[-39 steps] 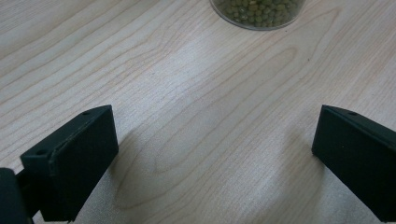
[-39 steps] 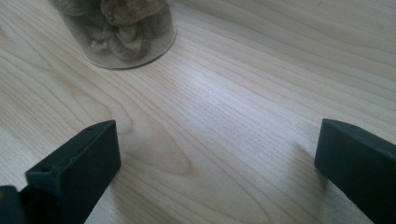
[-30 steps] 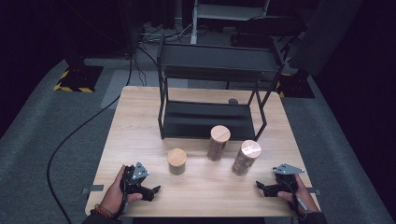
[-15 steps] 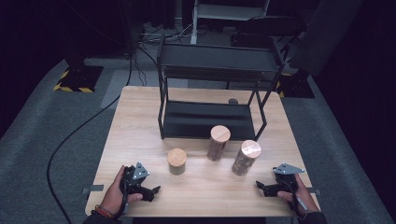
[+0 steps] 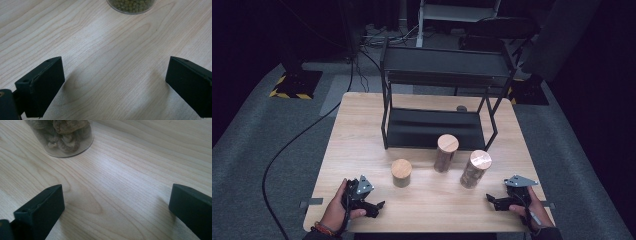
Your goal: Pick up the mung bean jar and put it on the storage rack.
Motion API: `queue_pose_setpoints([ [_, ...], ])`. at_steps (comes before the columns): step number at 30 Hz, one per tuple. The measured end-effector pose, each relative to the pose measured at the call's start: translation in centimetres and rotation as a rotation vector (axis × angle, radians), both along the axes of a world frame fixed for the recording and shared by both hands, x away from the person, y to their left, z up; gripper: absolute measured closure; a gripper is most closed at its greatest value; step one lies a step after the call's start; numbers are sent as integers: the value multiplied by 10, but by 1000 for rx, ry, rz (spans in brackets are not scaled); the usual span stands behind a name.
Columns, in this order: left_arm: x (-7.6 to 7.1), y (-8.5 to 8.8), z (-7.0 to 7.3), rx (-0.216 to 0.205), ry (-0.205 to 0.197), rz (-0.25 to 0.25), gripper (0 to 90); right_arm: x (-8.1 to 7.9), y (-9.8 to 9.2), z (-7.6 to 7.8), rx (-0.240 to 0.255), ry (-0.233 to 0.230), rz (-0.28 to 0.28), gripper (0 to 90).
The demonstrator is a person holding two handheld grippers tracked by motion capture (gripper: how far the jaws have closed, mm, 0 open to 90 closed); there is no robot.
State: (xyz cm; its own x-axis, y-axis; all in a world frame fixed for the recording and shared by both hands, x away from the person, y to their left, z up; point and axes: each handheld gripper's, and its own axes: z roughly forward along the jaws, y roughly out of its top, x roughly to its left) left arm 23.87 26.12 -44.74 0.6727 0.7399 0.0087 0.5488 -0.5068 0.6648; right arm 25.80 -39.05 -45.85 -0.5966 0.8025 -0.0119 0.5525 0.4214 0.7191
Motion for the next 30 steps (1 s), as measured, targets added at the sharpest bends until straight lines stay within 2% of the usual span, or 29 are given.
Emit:
queue_pose_setpoints([
  [15,2,-10,3,3,-19,-28,19,0,0,0,0,0,2,0],
  [26,5,-16,7,-5,-50,-45,19,0,0,0,0,0,3,0],
  [30,9,-15,7,-27,-49,-48,20,0,0,0,0,0,3,0],
])
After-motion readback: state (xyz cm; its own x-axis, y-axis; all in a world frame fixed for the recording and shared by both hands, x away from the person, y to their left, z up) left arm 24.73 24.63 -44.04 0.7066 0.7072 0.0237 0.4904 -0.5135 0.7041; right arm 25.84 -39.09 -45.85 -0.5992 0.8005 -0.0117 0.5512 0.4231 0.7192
